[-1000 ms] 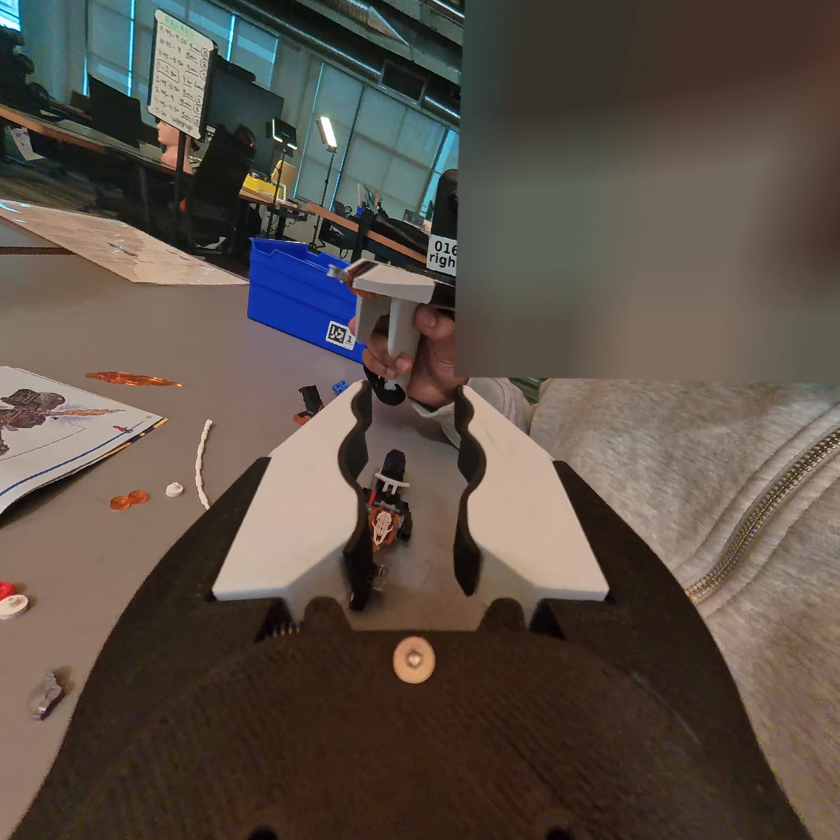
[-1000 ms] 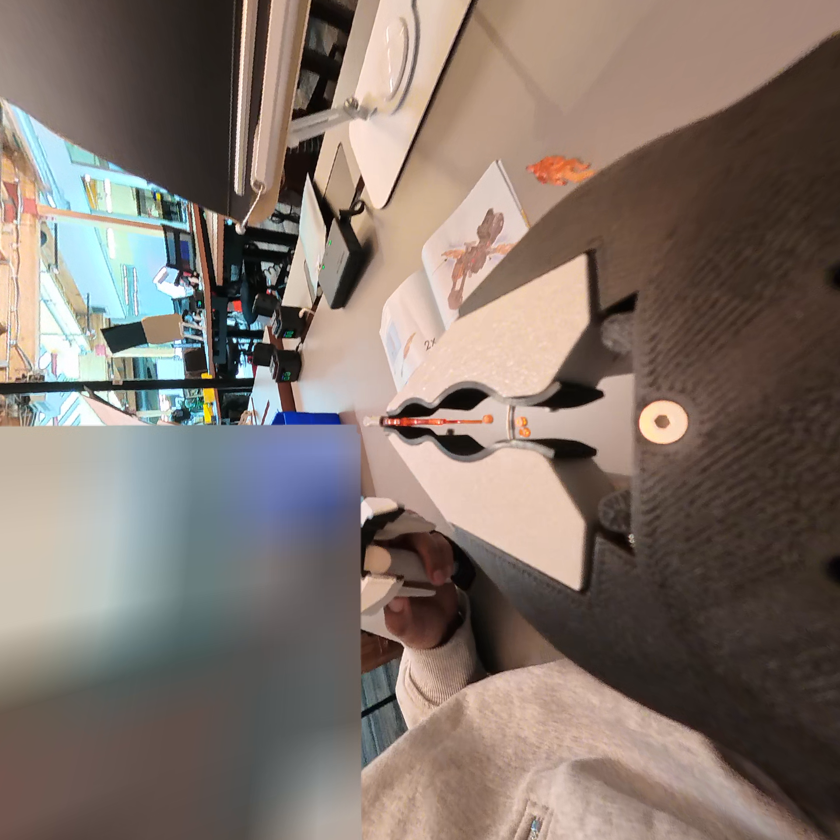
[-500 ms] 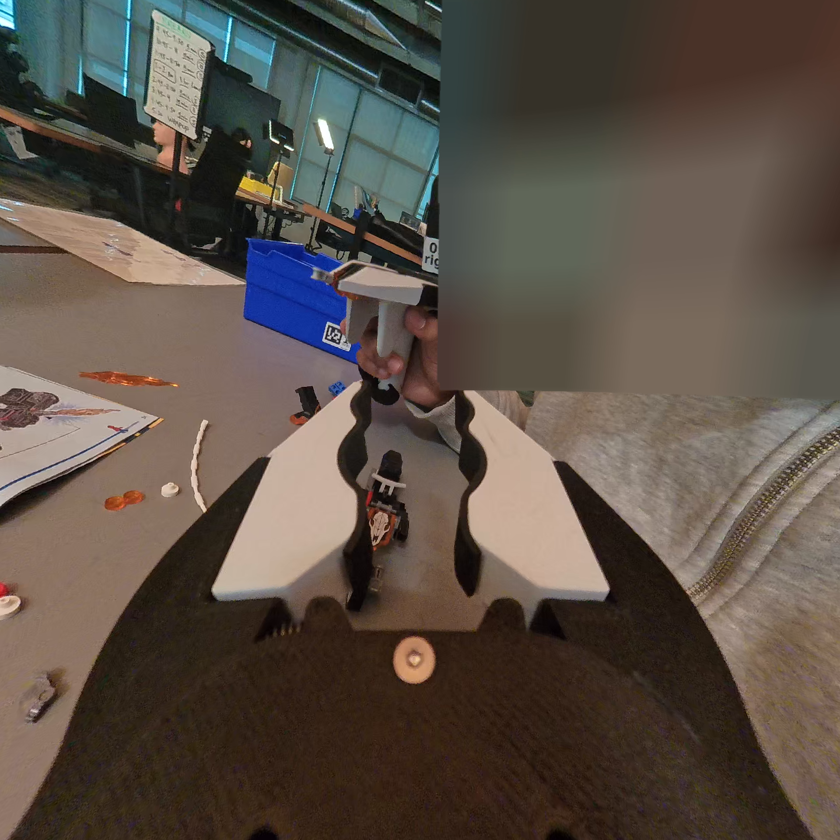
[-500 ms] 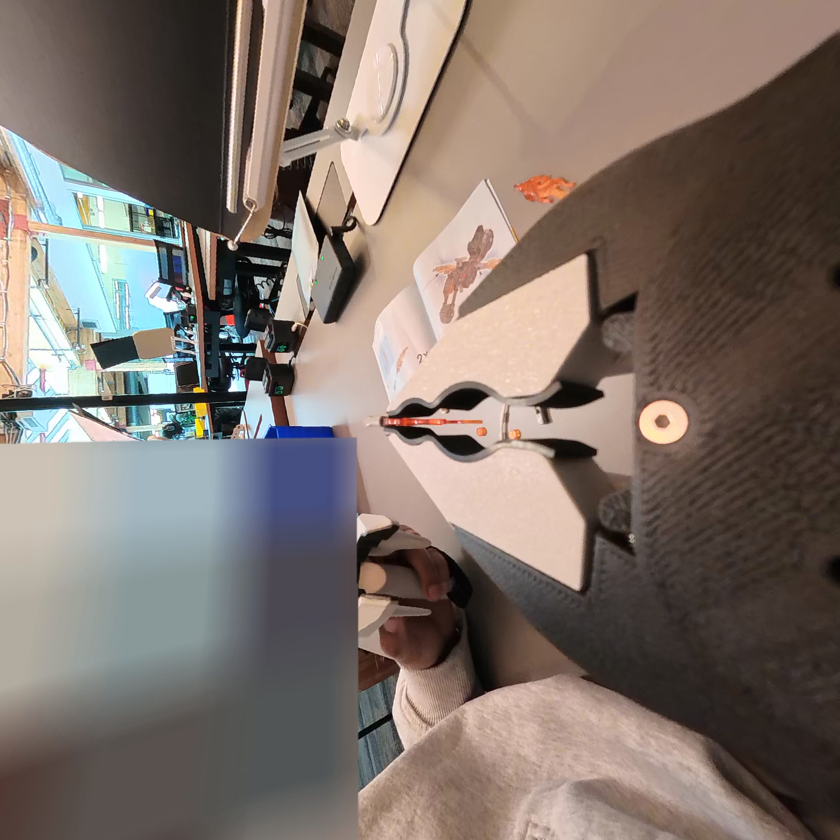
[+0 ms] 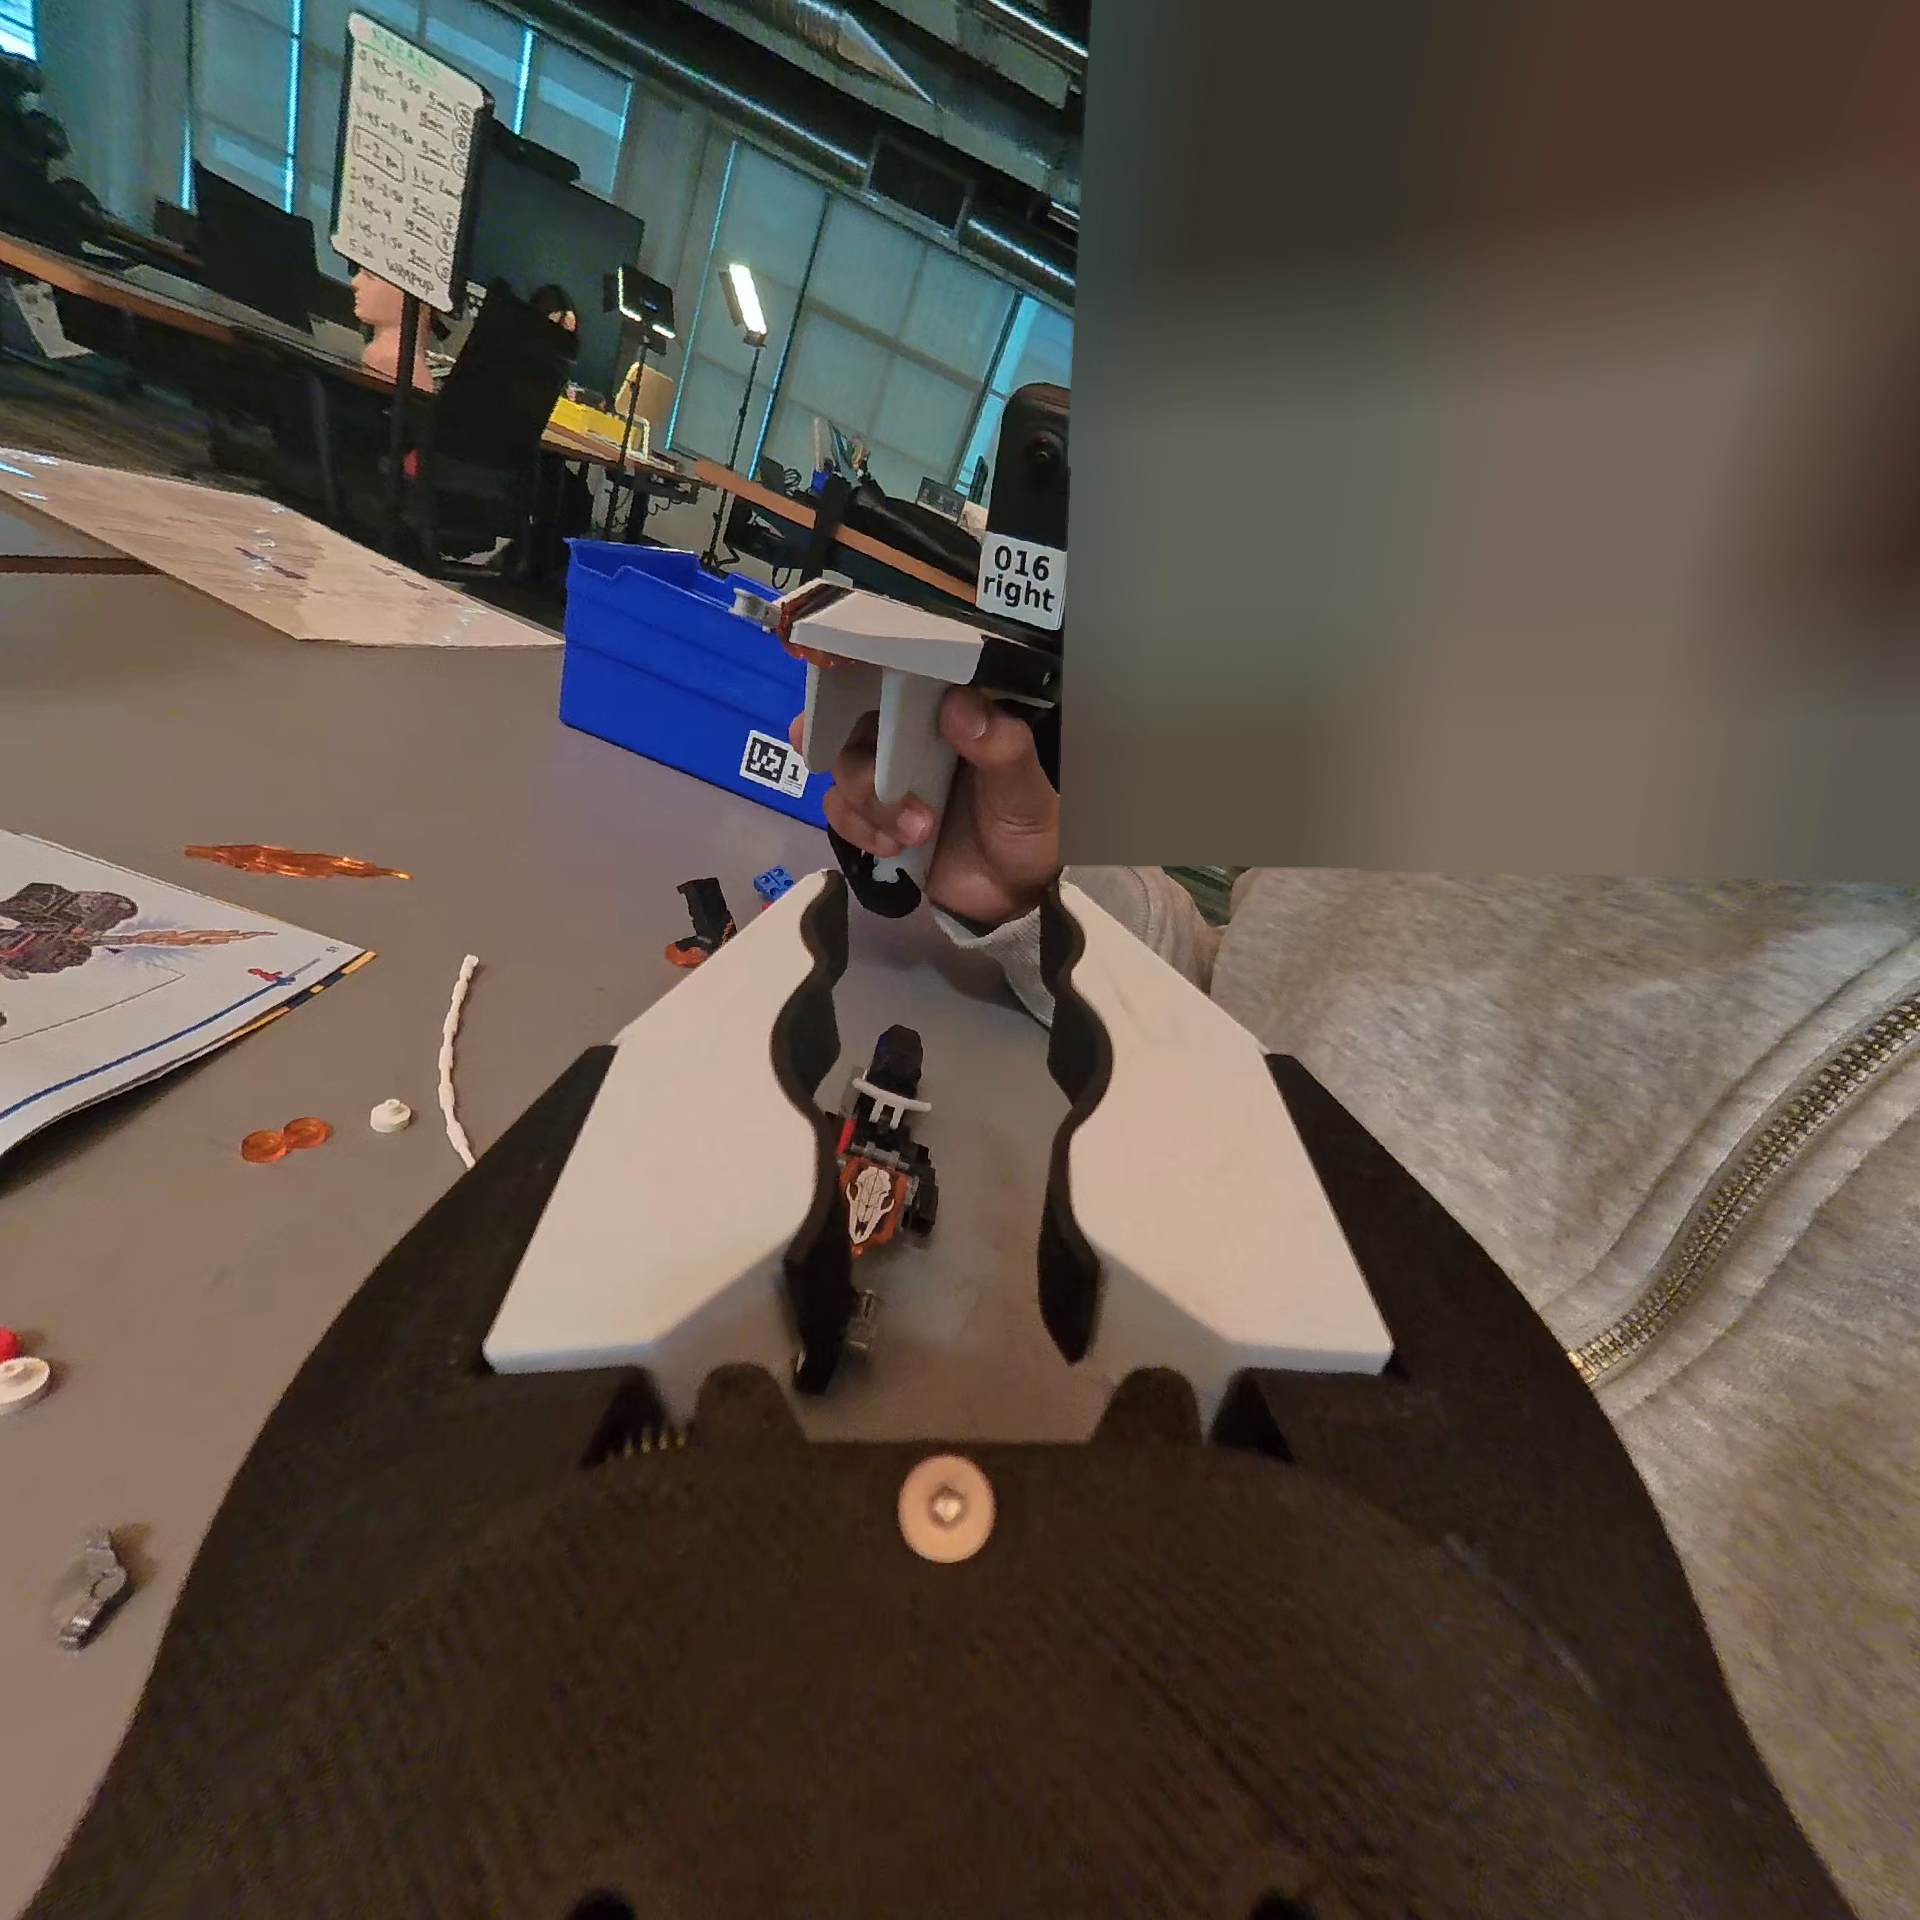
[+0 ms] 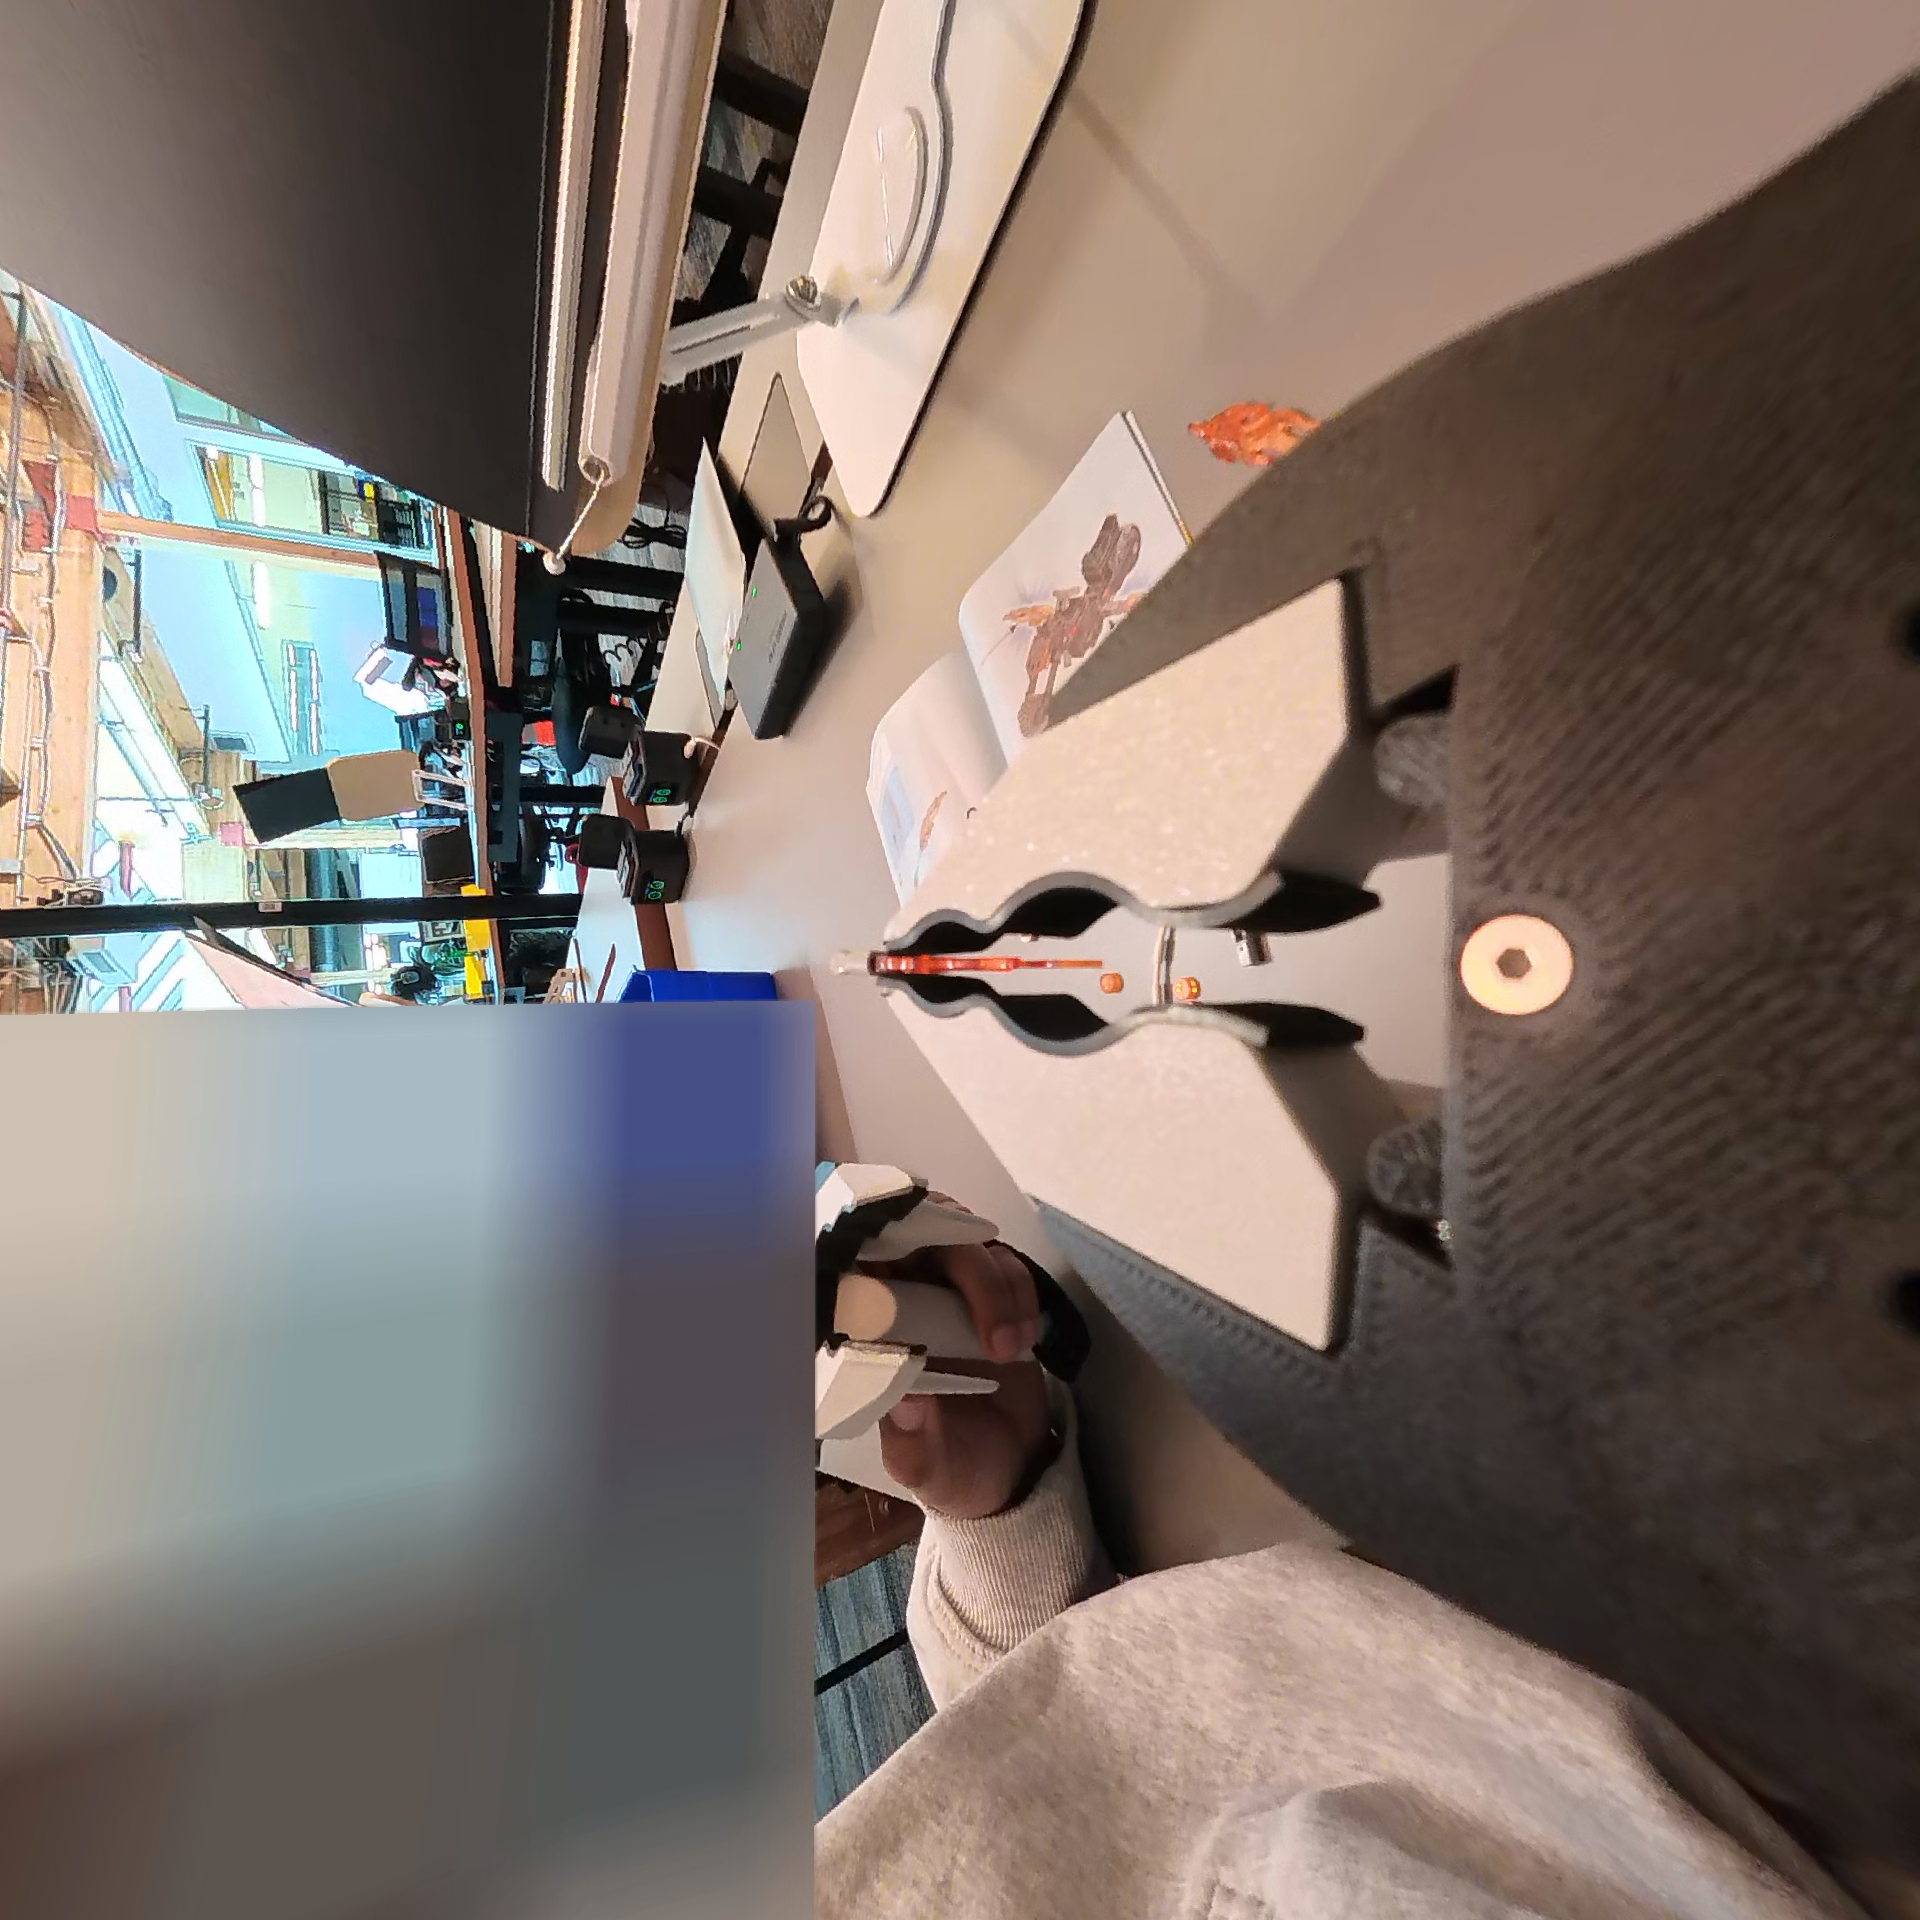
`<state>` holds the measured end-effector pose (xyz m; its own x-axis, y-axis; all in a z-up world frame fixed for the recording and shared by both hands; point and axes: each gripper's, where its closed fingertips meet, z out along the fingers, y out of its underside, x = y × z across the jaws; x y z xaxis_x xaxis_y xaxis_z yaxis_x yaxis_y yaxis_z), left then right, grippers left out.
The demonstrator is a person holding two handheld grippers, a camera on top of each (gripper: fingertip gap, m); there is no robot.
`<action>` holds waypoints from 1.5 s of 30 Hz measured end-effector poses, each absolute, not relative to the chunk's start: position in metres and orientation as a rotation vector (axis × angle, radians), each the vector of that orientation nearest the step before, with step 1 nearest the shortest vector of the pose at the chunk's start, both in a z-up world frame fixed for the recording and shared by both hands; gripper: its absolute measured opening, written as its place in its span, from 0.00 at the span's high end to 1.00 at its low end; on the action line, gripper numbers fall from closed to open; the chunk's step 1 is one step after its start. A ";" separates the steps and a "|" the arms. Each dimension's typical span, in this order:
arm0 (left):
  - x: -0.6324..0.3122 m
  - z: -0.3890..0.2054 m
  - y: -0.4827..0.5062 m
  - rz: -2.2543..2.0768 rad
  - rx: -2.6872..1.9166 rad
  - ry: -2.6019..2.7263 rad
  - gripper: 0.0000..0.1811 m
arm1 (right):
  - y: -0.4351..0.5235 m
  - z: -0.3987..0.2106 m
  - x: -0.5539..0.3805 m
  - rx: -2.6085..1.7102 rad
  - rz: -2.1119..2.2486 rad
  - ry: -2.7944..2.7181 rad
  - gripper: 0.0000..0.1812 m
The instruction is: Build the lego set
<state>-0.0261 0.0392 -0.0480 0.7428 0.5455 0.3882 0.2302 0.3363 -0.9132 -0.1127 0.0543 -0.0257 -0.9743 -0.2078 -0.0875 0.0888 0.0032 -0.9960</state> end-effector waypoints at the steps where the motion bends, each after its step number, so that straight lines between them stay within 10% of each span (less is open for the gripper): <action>1: -0.026 -0.048 0.039 0.232 -1.241 -0.750 0.81 | 0.054 -0.026 -0.113 -0.125 -2.077 2.064 1.00; 45: -0.029 -0.060 0.048 0.177 -1.283 -0.777 0.93 | 0.043 -0.070 -0.027 -0.511 -1.614 2.080 1.00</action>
<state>-0.0292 0.0482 -0.0602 0.7383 0.5276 0.4203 0.2943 0.3088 -0.9045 -0.0273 0.0432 -0.0696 -0.8271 -0.5474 -0.1273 -0.0127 0.2446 -0.9695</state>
